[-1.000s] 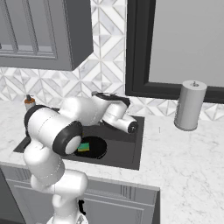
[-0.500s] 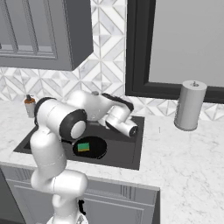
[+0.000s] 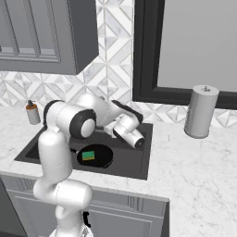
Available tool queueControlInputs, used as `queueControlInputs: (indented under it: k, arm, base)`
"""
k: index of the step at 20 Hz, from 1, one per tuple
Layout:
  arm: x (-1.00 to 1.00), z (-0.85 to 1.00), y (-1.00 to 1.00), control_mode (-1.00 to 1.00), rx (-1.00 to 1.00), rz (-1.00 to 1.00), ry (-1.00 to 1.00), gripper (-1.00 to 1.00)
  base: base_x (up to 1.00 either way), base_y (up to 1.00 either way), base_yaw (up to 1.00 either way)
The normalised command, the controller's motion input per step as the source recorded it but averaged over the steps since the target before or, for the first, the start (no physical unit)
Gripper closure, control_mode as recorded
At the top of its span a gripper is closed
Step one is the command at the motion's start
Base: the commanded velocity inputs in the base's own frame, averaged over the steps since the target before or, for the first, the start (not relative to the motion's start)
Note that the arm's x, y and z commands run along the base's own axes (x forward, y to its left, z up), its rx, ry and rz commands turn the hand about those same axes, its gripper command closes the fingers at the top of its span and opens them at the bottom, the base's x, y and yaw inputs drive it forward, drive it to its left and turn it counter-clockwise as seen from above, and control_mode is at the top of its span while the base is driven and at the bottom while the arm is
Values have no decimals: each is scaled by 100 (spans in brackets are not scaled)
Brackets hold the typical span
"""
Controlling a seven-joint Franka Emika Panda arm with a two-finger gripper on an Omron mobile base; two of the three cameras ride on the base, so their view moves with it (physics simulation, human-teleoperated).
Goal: Pick the pan and sponge and place them into the sink. Then turn on the water.
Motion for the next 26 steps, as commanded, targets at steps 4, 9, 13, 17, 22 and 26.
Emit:
queueControlInputs:
  k: [4,9,13,17,22,26]
  arm:
    - [39,-16,11,-100,0,0,-12,-100]
    - [47,0,0,-100,0,0,-8,-100]
    - [36,0,0,-100,4,0,-3,-100]
    - [18,0,0,-100,7,-6,-1,-100]
    - [15,3,3,-100,9,-11,-2,-100]
    - [0,9,16,-100,7,-13,-3,-100]
  base:
    - [0,0,0]
    - [0,0,0]
    - [0,0,0]
    - [0,0,0]
    - [0,0,0]
    - [0,0,0]
